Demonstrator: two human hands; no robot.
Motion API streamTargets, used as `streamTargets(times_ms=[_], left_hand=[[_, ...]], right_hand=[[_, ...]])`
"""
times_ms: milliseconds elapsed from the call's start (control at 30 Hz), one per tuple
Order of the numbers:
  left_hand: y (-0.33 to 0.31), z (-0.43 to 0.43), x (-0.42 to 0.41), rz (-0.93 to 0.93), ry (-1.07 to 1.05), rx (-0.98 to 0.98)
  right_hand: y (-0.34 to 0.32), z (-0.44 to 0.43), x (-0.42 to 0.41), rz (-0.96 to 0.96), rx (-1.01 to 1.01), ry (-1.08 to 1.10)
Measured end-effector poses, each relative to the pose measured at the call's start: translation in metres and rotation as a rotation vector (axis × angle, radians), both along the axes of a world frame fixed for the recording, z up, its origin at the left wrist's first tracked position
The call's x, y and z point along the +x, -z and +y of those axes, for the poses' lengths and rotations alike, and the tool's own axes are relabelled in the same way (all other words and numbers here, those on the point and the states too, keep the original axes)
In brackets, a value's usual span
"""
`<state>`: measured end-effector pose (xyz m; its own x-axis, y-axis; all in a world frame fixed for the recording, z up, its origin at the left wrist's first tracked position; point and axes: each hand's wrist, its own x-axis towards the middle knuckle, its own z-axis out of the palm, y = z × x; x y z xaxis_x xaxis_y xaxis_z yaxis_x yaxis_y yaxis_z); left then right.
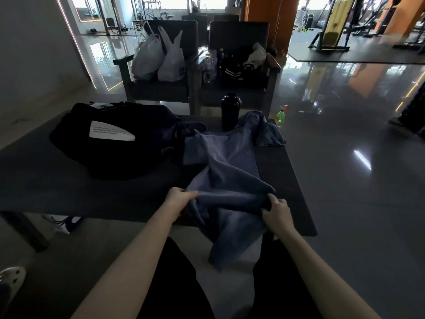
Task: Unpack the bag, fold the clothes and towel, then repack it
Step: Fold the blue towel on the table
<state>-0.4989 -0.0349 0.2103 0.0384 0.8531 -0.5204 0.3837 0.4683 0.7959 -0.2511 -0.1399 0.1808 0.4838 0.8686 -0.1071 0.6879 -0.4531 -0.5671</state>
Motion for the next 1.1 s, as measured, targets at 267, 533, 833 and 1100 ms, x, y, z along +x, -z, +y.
streamTargets(times_ms=[267, 533, 833, 1100], left_hand=[[0.014, -0.038, 0.005, 0.457, 0.251, 0.086], [0.012, -0.053, -0.019, 0.273, 0.199, -0.003], [-0.01, -0.046, -0.047, 0.276, 0.051, 0.064], [-0.044, -0.018, -0.041, -0.267, -0.105, 0.207]], right_hand=[[0.015, -0.027, -0.036, -0.231, -0.032, 0.046], [0.014, -0.048, -0.037, -0.017, -0.014, 0.011], [-0.013, -0.052, -0.01, 0.377, 0.226, 0.171], [-0.036, -0.015, 0.011, 0.602, 0.474, 0.286]])
